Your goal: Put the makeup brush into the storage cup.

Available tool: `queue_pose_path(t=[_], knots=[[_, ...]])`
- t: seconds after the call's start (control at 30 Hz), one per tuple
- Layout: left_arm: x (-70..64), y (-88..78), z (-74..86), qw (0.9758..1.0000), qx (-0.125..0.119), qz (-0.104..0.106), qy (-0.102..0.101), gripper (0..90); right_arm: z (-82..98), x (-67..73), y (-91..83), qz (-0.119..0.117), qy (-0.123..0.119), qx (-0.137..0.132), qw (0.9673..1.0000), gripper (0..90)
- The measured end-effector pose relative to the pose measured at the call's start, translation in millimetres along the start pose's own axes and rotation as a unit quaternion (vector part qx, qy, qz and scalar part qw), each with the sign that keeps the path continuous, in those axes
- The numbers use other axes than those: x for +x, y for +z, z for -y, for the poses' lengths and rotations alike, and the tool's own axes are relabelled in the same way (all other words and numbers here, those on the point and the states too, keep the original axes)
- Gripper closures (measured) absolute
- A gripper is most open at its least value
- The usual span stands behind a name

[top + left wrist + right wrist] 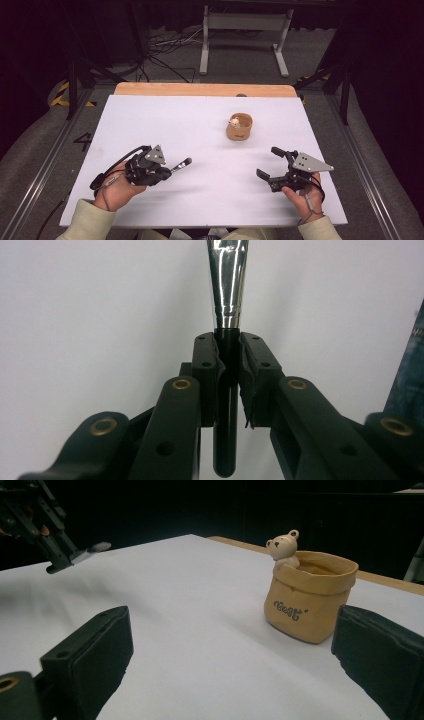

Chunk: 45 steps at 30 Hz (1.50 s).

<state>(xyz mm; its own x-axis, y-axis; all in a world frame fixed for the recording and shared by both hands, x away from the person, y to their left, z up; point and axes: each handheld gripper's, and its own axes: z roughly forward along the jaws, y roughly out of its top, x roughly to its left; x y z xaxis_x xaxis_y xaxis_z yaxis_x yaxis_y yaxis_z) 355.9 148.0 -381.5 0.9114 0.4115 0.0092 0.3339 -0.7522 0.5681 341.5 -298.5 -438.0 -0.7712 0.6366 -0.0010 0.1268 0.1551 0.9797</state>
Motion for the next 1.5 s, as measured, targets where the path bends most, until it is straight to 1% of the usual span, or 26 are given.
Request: queue_pose_path(t=[0.17, 0.3, 0.4, 0.43, 0.53, 0.6, 0.63, 0.67, 0.7, 0.77, 0.83, 0.87, 0.9, 0.93, 0.97, 1.0, 1.07, 1.1, 1.17, 1.2, 1.23, 1.3, 1.37, 1.4, 1.47, 1.5], knots=[[0.2, -3.9, -1.0, 0.9989, -0.046, 0.004, -0.005, 79.1, 0.0, 0.3, 0.2, -0.001, 0.001, 0.001, 1.0, 3.8], [1.8, -3.1, 1.6, 0.9961, -0.086, 0.006, -0.016, 79.1, -0.2, 1.0, 0.7, -0.002, 0.0, 0.001, 1.0, 3.8], [2.2, -2.5, 3.9, 0.9927, -0.118, 0.013, -0.02, 79.1, -0.3, 1.0, 0.6, -0.003, -0.001, 0.001, 1.0, 3.8], [2.2, -2.5, 3.9, 0.9927, -0.118, 0.013, -0.02, 79.1, -0.3, 1.0, 0.6, -0.003, -0.001, 0.001, 1.0, 3.8], [0.8, -1.6, 5.0, 0.9885, -0.149, 0.023, -0.015, 79.1, -0.2, 1.0, 0.6, -0.003, -0.001, 0.001, 1.0, 3.8], [-0.9, 0.2, 5.5, 0.9858, -0.166, 0.025, -0.004, 79.1, -0.3, 1.1, 0.7, -0.003, -0.001, 0.001, 1.0, 3.8], [-1.2, 1.2, 5.5, 0.9855, -0.167, 0.026, -0.005, 79.1, -0.4, 1.2, 0.8, -0.003, -0.002, 0.001, 1.0, 3.7], [-1.6, 2.7, 5.6, 0.9844, -0.173, 0.031, -0.008, 79.1, -0.4, 1.3, 0.8, -0.003, -0.002, 0.001, 1.0, 3.8], [-2.4, 4.6, 6.4, 0.9819, -0.186, 0.034, -0.005, 79.1, -0.4, 1.4, 0.9, -0.004, -0.002, 0.001, 1.0, 3.8], [-3.3, 7.3, 6.8, 0.98, -0.196, 0.037, -0.003, 79.1, -0.5, 1.7, 1.0, -0.004, -0.002, 0.001, 1.0, 3.7], [-4.0, 9.9, 7.5, 0.9768, -0.21, 0.043, 0.0, 79.1, -0.5, 1.8, 1.2, -0.006, -0.002, 0.001, 1.0, 3.7], [-4.1, 11.3, 7.7, 0.9749, -0.218, 0.047, -0.002, 79.1, -0.4, 1.8, 1.3, -0.006, -0.002, 0.001, 1.0, 3.7], [-3.9, 12.5, 8.5, 0.9716, -0.231, 0.05, -0.001, 79.1, -0.3, 1.8, 1.3, -0.005, -0.002, 0.001, 1.0, 3.7], [-3.9, 13.4, 9.0, 0.9692, -0.241, 0.051, -0.001, 79.1, -0.3, 1.8, 1.3, -0.005, -0.002, 0.001, 1.0, 3.7], [-4.2, 14.0, 9.4, 0.9662, -0.252, 0.052, 0.004, 79.0, -0.4, 1.9, 1.3, -0.006, -0.002, 0.001, 1.0, 3.7], [-5.0, 14.6, 9.7, 0.962, -0.267, 0.056, 0.009, 79.0, -0.5, 2.0, 1.2, -0.005, -0.002, 0.001, 1.0, 3.7], [-6.4, 14.5, 10.3, 0.9571, -0.285, 0.046, 0.023, 79.0, -0.5, 2.0, 1.1, -0.005, -0.003, 0.001, 1.0, 3.7], [-6.7, 14.7, 10.5, 0.954, -0.295, 0.048, 0.024, 79.0, -0.4, 2.0, 1.2, -0.005, -0.002, 0.001, 1.0, 3.7], [-5.9, 15.6, 10.6, 0.9485, -0.311, 0.056, 0.019, 79.0, -0.3, 2.0, 1.3, -0.005, -0.002, 0.001, 1.0, 3.7], [-5.9, 15.6, 10.6, 0.9485, -0.311, 0.056, 0.019, 79.0, -0.3, 2.2, 1.5, -0.006, -0.002, 0.001, 1.0, 3.7], [-4.6, 16.9, 10.7, 0.9447, -0.321, 0.063, 0.016, 79.0, -0.3, 2.2, 1.5, -0.006, -0.002, 0.001, 1.0, 3.7], [-3.5, 19.2, 10.8, 0.9406, -0.332, 0.069, 0.01, 79.0, -0.5, 2.5, 1.7, -0.005, -0.003, 0.002, 1.0, 3.7], [-2.3, 21.5, 11.0, 0.9349, -0.347, 0.076, 0.004, 79.0, -0.5, 2.6, 1.8, -0.005, -0.003, 0.002, 1.0, 3.7], [-1.1, 23.0, 10.9, 0.931, -0.356, 0.082, 0.0, 79.0, -0.5, 2.6, 1.8, -0.006, -0.003, 0.002, 1.0, 3.7], [-0.6, 25.6, 10.2, 0.9253, -0.369, 0.088, -0.003, 79.0, -0.5, 2.7, 1.9, -0.006, -0.003, 0.002, 1.0, 3.7], [-0.7, 27.1, 9.5, 0.9235, -0.374, 0.088, -0.002, 79.0, -0.5, 2.8, 2.0, -0.006, -0.003, 0.002, 1.0, 3.7]])
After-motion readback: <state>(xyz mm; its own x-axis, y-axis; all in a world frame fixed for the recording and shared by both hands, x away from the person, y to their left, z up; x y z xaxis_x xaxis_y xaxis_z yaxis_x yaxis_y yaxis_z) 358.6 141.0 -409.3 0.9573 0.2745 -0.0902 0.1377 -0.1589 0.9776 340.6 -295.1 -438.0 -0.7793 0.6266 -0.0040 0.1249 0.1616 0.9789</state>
